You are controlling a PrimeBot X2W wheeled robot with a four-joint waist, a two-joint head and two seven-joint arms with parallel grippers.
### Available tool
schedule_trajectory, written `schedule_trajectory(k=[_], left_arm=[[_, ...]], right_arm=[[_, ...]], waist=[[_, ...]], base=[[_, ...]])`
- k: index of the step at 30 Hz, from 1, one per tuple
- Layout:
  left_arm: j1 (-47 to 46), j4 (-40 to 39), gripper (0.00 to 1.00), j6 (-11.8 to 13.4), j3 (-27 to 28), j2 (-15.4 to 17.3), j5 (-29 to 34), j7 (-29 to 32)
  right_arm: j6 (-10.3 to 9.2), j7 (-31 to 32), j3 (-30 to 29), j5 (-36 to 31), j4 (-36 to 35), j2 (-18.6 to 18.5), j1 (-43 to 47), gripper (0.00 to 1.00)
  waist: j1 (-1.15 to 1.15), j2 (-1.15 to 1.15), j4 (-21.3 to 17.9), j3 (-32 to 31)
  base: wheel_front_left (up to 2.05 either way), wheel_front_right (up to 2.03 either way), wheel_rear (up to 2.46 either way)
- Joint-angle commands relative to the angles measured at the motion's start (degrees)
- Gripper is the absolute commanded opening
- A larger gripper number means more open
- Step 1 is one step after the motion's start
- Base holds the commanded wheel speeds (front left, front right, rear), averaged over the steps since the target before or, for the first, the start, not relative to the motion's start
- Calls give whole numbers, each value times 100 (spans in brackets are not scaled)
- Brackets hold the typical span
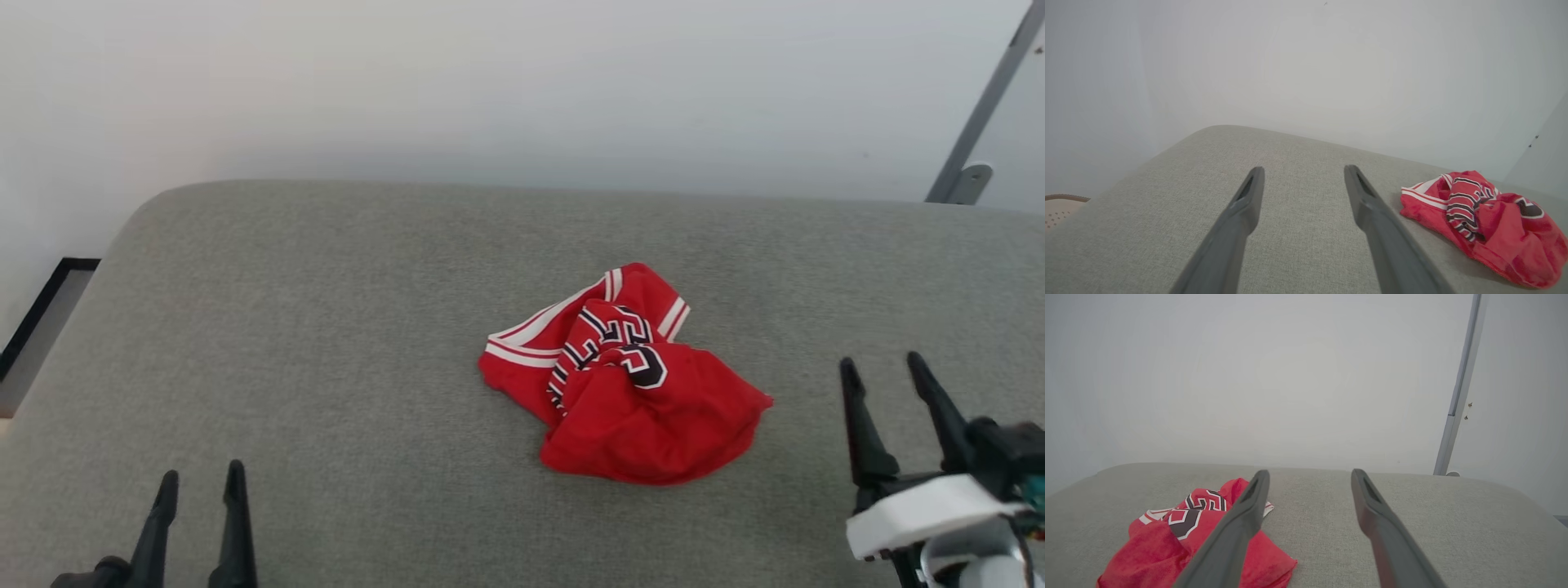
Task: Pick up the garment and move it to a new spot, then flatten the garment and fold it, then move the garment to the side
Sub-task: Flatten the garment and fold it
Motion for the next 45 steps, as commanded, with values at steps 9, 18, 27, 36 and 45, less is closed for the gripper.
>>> schedule_trajectory(k=[9, 18, 27, 36, 45], left_arm=[[-318, 35, 100, -40, -314, -100, 169, -31], [-550, 92, 100, -39, -538, -156, 179, -32], [-755, 165, 100, -40, -664, -231, 82, -32], [-710, 217, 100, -41, -566, -271, 43, -32], [-569, 141, 100, -41, -445, -214, 28, -32]], right_arm=[[-1, 1217, 1061, 345, 924, -741, -923, 100], [-2, 2507, 1999, 794, 1886, -1234, -1777, 100], [-2, 3883, 3006, 1375, 3024, -1452, -2523, 100], [-2, 4123, 3523, 2053, 2934, -1660, -2801, 0], [-2, 4682, 3264, 2608, 1013, -2236, -1936, 0]], waist=[[0, 0, 521, 282], [0, 0, 937, 561], [0, 0, 1201, 826], [0, 0, 1061, 779], [0, 0, 736, 710]], base=[[0, 0, 0], [0, 0, 0], [0, 0, 0], [0, 0, 0], [0, 0, 0]])
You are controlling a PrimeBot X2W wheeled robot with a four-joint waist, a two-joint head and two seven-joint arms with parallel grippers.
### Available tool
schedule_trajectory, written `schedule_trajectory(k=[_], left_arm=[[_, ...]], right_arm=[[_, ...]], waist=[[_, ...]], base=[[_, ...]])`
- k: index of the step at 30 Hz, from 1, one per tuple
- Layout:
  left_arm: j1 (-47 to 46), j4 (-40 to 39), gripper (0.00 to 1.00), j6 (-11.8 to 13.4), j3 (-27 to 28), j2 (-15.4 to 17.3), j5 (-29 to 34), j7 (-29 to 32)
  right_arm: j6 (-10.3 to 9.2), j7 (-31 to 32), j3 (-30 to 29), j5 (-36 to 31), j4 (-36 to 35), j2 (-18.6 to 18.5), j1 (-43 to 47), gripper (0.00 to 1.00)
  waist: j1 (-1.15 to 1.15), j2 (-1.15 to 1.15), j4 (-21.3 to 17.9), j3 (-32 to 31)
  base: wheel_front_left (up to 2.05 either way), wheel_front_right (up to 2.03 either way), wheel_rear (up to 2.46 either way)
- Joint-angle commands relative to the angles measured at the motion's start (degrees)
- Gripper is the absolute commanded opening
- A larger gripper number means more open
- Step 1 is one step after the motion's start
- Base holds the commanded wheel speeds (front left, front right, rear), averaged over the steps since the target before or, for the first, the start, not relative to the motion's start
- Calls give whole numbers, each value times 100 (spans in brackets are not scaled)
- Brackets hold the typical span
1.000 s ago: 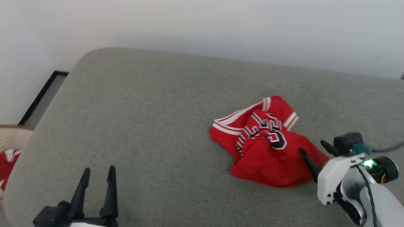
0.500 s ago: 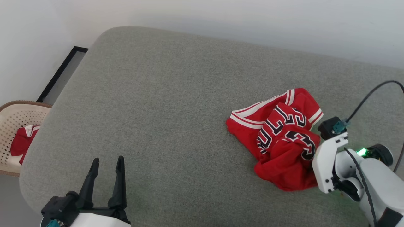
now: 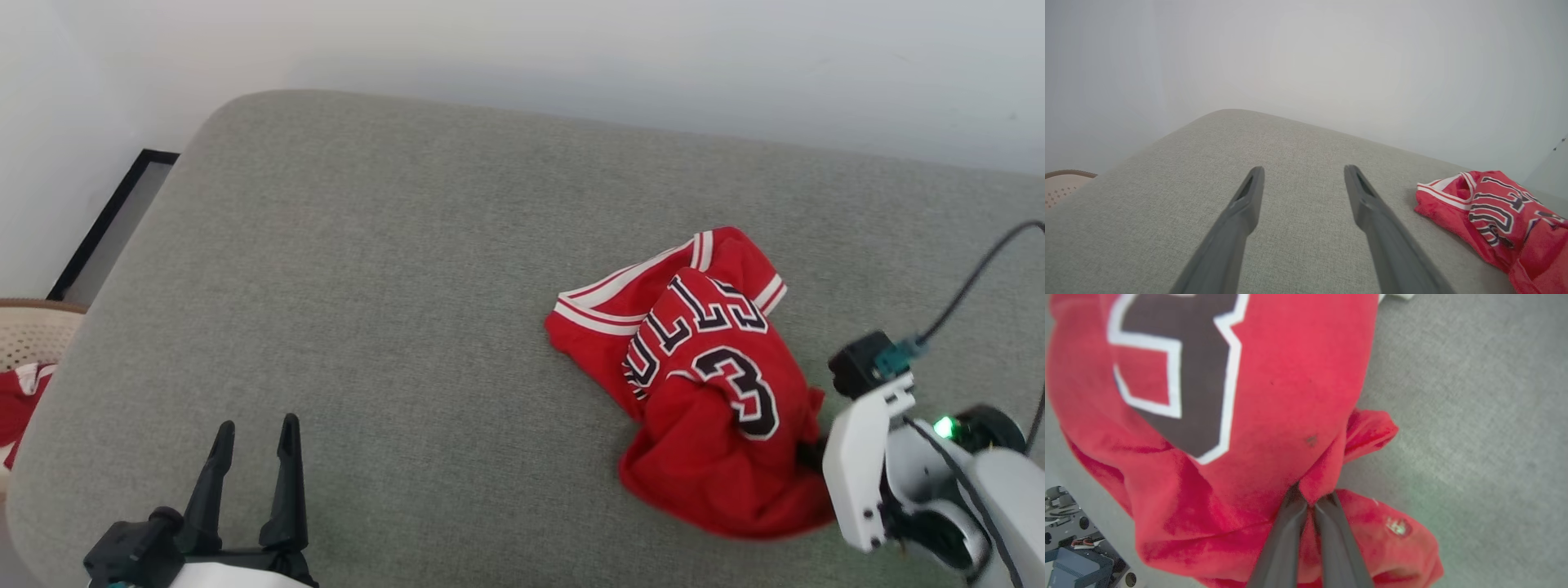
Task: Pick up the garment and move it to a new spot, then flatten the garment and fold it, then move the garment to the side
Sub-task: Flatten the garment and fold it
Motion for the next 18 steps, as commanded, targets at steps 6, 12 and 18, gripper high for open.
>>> schedule_trajectory(k=[6, 12, 18], left_arm=[[11, -43, 100, -15, 8, 29, -2, -31], [-103, -14, 100, -15, -68, -2, -17, -31], [-161, 23, 100, -15, -87, 17, -23, -31]], right_arm=[[-2, 654, -622, 52, -1215, 30, 1202, 0], [-2, 598, -1127, -423, -1447, 484, 1789, 41], [-2, 550, -1351, -636, -1362, 744, 1810, 100]], waist=[[0, 0, -102, 35], [0, 0, -77, 146], [0, 0, -44, 170]], base=[[0, 0, 0], [0, 0, 0], [0, 0, 0]])
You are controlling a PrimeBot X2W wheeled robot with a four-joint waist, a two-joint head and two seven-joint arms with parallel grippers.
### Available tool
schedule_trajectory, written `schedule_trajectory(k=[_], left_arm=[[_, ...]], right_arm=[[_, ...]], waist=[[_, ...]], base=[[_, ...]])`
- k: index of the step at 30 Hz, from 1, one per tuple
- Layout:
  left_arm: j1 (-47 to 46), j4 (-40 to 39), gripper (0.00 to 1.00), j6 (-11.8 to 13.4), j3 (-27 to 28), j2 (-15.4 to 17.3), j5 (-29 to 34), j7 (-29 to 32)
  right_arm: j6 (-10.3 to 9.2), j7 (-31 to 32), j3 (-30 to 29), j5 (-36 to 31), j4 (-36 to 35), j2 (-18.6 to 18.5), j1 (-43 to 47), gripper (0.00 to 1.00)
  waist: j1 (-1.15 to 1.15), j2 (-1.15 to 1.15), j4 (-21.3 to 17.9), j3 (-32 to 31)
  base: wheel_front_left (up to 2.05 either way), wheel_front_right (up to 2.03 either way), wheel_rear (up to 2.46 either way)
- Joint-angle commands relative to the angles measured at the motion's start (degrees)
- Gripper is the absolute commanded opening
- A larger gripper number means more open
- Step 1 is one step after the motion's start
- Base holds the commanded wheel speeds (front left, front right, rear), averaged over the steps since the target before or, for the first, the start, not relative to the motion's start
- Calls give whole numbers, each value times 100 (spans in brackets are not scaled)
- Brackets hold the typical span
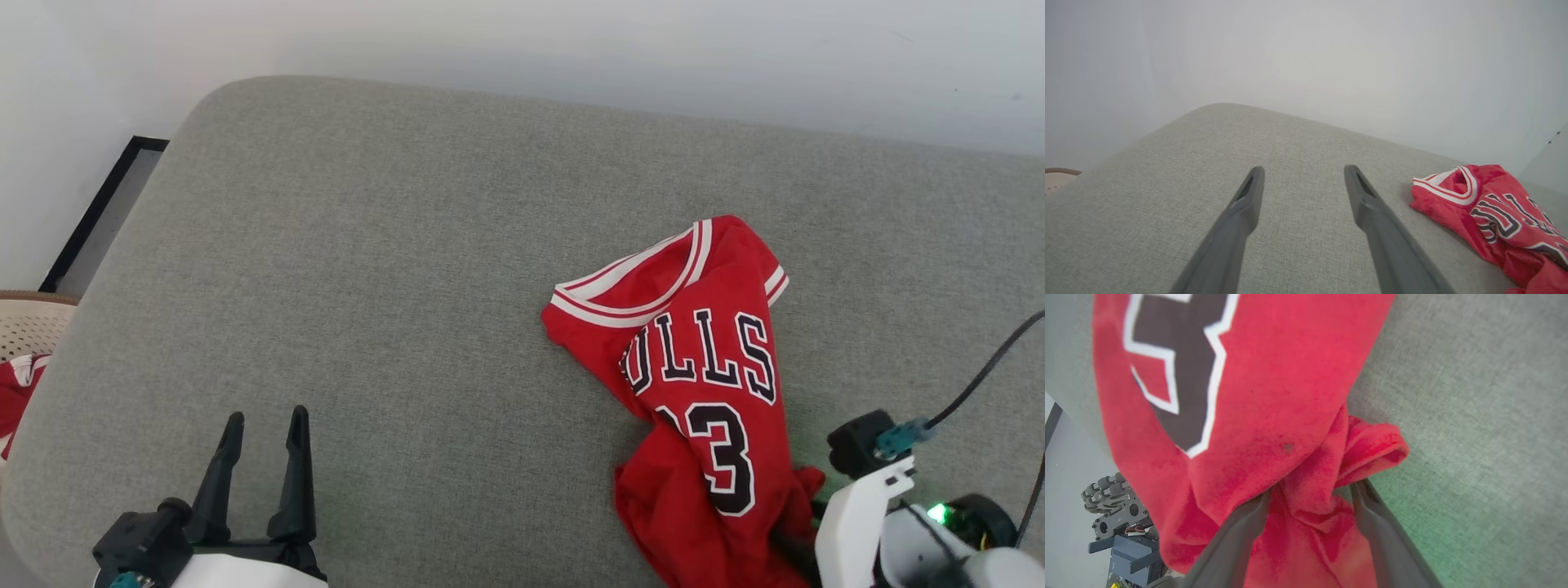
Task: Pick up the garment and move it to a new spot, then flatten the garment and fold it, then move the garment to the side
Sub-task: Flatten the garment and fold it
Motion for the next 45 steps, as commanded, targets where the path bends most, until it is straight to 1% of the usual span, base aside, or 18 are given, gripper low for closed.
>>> schedule_trajectory(k=[1, 5, 10, 12, 14, 16, 20, 23, 33, 39, 42, 43, 44, 45], left_arm=[[-70, -1, 100, -15, 2, 32, -9, -31], [-52, -5, 100, -15, -8, 45, -27, -31], [-72, 38, 100, -15, -79, 54, -24, -31], [-121, 69, 100, -15, -144, 52, -35, -31], [-150, 92, 100, -15, -197, 57, -54, -31], [-185, 123, 100, -15, -262, 63, -50, -31], [-277, 185, 100, -15, -397, 67, -62, -31], [-332, 230, 100, -15, -482, 60, -78, -31], [-498, 277, 100, -15, -722, 0, -122, -31], [-625, 288, 100, -16, -870, -97, -158, -31], [-673, 293, 100, -16, -923, -138, -173, -31], [-689, 293, 100, -16, -924, -145, -176, -31], [-700, 293, 100, -16, -922, -149, -176, -31], [-709, 291, 100, -16, -913, -159, -172, -31]], right_arm=[[-2, 26, -60, 13, -79, 2, 17, 100], [-2, 120, -399, -25, -428, -10, -24, 100], [-2, 175, -1012, -160, -772, 140, -211, 100], [-2, 187, -1157, -255, -772, 159, -371, 100], [-2, 193, -1269, -278, -673, 253, -556, 100], [-2, 159, -1315, -347, -531, 253, -808, 100], [-2, -17, -1327, -478, -21, 226, -1297, 100], [-2, -167, -1305, -518, 446, 134, -1668, 100], [-2, -296, -1132, -451, 2101, -326, -2631, 100], [-2, -333, -843, -266, 2956, -391, -3085, 100], [-1, -304, -588, -144, 3387, -310, -3186, 100], [-1, -293, -474, -125, 3493, -292, -3190, 45], [-1, -320, -384, -87, 3587, -285, -3203, 0], [-1, -320, -305, -44, 3671, -284, -3220, 0]], waist=[[0, 0, 12, -5], [0, 0, 52, -11], [0, 0, 158, -9], [0, 0, 235, -2], [0, 0, 313, 8], [0, 0, 404, 29], [0, 0, 609, 70], [0, 0, 762, 111], [0, 0, 1253, 418], [0, 0, 1506, 694], [0, 0, 1575, 796], [0, 0, 1587, 812], [0, 0, 1593, 825], [0, 0, 1593, 842]], base=[[0, 0, 0], [0, 0, 0], [0, 0, 0], [0, 0, 0], [0, 0, 0], [0, 0, 0], [0, 0, 0], [0, 0, 0], [0, 0, 0], [0, 0, 0], [0, 0, 0], [0, 0, 0], [0, 0, 0], [0, 0, 0]])
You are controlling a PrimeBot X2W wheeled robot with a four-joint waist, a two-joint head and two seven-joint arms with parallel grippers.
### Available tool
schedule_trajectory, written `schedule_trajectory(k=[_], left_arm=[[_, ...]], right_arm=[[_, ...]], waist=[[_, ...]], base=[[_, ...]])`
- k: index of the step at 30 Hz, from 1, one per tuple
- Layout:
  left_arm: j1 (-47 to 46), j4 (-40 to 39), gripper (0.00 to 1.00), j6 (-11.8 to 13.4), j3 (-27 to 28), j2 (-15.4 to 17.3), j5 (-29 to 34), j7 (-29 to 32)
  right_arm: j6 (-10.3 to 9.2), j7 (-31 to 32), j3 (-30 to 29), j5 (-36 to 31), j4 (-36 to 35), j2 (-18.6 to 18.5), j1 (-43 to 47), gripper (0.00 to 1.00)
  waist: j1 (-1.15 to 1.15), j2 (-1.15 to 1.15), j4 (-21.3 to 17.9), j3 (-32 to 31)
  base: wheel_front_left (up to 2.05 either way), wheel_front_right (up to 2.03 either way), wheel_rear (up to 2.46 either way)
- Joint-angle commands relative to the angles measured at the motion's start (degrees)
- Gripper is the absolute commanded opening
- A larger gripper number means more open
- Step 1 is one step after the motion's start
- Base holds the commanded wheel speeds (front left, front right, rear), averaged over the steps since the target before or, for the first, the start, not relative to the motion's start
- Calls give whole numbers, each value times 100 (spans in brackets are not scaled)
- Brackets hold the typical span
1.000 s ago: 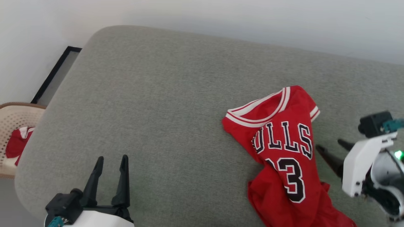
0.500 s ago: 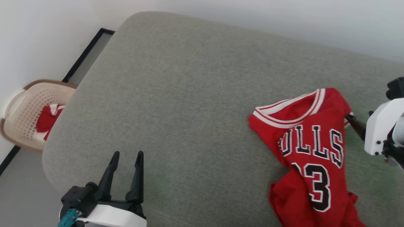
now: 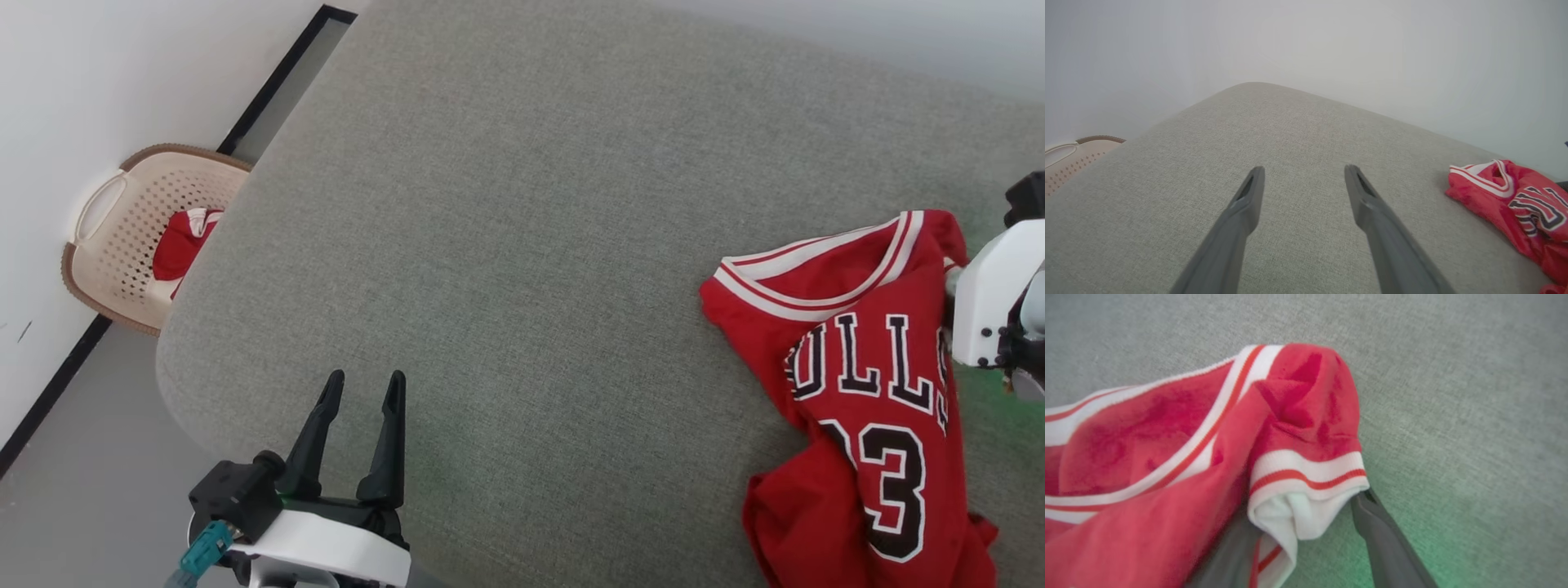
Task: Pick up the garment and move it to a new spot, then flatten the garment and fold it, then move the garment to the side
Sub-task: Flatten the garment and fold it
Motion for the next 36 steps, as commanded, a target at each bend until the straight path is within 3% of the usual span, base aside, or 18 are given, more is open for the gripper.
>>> schedule_trajectory(k=[1, 12, 20, 27, 36], left_arm=[[-101, -3, 100, -16, 16, -9, -55, -31], [13, -27, 100, -16, 290, -18, 46, -31], [57, -25, 100, -16, 371, 4, 61, -31], [137, 6, 100, -16, 432, 45, 70, -31], [185, -49, 100, -16, 448, 95, 45, -31]], right_arm=[[0, 27, 143, 41, 233, 103, 223, 0], [-13, -486, 125, 436, 14, -776, 341, 0], [-4, -638, -420, 547, -212, -1302, 738, 0], [-1, -593, -510, 457, -1203, -1114, 1101, 0], [-1, 21, -13, -30, -3119, -275, 1693, 0]], waist=[[0, 0, 3, 21], [0, 0, -451, -134], [0, 0, -760, -270], [0, 0, -888, -447], [0, 0, -850, -529]], base=[[0, 0, 0], [0, 0, 0], [0, 0, 0], [0, 0, 0], [0, 0, 0]])
